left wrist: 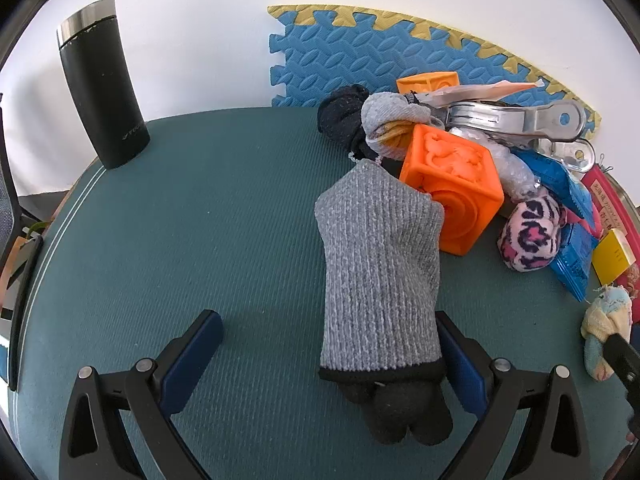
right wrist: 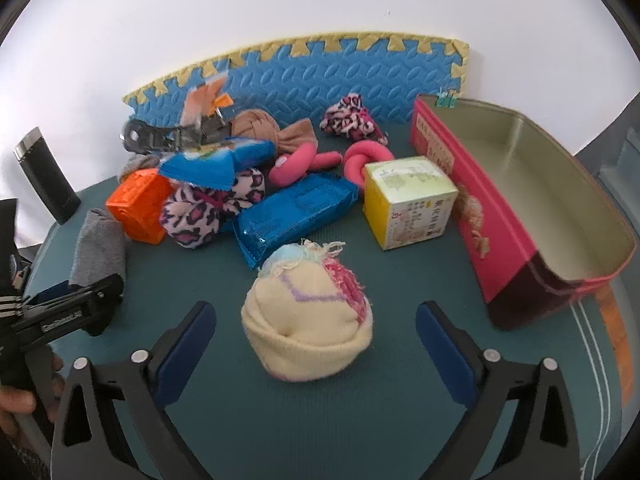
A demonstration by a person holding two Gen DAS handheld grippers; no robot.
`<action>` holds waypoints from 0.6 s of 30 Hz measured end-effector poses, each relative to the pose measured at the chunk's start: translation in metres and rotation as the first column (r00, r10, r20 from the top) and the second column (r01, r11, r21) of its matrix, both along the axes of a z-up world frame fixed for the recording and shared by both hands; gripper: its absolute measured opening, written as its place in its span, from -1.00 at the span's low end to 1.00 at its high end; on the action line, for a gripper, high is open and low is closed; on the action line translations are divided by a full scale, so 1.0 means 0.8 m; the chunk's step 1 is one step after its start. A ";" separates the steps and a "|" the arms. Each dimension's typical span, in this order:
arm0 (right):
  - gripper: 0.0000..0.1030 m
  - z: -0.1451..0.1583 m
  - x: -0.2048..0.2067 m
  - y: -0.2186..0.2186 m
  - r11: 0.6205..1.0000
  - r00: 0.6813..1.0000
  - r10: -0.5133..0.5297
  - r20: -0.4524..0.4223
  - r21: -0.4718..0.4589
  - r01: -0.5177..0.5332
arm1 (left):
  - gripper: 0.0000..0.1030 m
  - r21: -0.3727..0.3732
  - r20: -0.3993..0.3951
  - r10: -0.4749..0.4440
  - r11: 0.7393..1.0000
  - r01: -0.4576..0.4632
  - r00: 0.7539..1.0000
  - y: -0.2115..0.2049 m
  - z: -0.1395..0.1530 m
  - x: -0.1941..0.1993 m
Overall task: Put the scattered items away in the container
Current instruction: 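Grasp the grey-black sock with the left tool while the right tool grasps the cream knit ball, then carry the sock and ball into the red tin and open both tools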
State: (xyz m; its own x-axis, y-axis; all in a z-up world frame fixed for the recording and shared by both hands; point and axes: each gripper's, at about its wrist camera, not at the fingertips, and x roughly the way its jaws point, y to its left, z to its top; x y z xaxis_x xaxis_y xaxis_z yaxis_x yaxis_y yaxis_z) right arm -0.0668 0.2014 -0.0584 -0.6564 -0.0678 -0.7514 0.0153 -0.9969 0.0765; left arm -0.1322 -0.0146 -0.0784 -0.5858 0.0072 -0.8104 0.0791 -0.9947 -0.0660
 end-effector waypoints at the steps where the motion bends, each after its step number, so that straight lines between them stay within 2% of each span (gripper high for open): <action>1: 0.76 -0.004 -0.004 -0.001 1.000 1.000 0.001 0.012 0.001 -0.001 | 1.00 0.002 0.000 0.000 1.000 0.000 1.000 0.000 0.001 -0.002; 3: 0.56 -0.012 -0.009 -0.001 1.000 0.999 0.007 0.033 -0.010 -0.007 | 1.00 0.006 -0.004 0.002 1.000 -0.002 1.000 0.000 0.001 -0.002; 5: 0.49 -0.017 -0.011 -0.001 0.999 0.999 0.022 0.044 -0.030 -0.021 | 0.99 0.013 -0.010 0.004 1.000 -0.004 1.000 0.000 0.004 0.010; 6: 0.39 -0.017 -0.010 -0.004 1.000 0.999 0.026 0.038 -0.017 -0.026 | 0.99 0.018 -0.014 0.006 1.000 -0.005 1.000 0.000 0.005 0.014; 7: 0.38 -0.017 -0.010 -0.007 1.000 0.999 0.031 0.031 -0.005 -0.031 | 0.94 0.022 -0.020 0.006 1.000 -0.005 1.000 0.001 0.005 0.015; 9: 0.36 -0.017 -0.008 -0.011 0.999 0.999 0.038 0.020 0.015 -0.039 | 0.75 0.030 -0.041 -0.008 1.000 0.009 0.999 0.004 0.008 0.018; 11: 0.34 -0.017 -0.007 -0.011 0.999 0.999 0.039 0.012 0.014 -0.039 | 0.27 0.043 -0.061 -0.033 0.998 0.035 0.998 -0.002 0.010 0.023; 13: 0.33 -0.016 -0.005 -0.009 0.999 0.999 0.036 0.009 0.000 -0.036 | -0.01 0.058 -0.076 -0.062 0.996 0.066 0.995 -0.006 0.010 0.027; 18: 0.32 -0.007 0.011 -0.003 0.998 1.000 0.025 -0.012 -0.049 -0.025 | -0.12 0.100 -0.086 -0.068 0.992 0.076 0.994 -0.035 0.011 0.043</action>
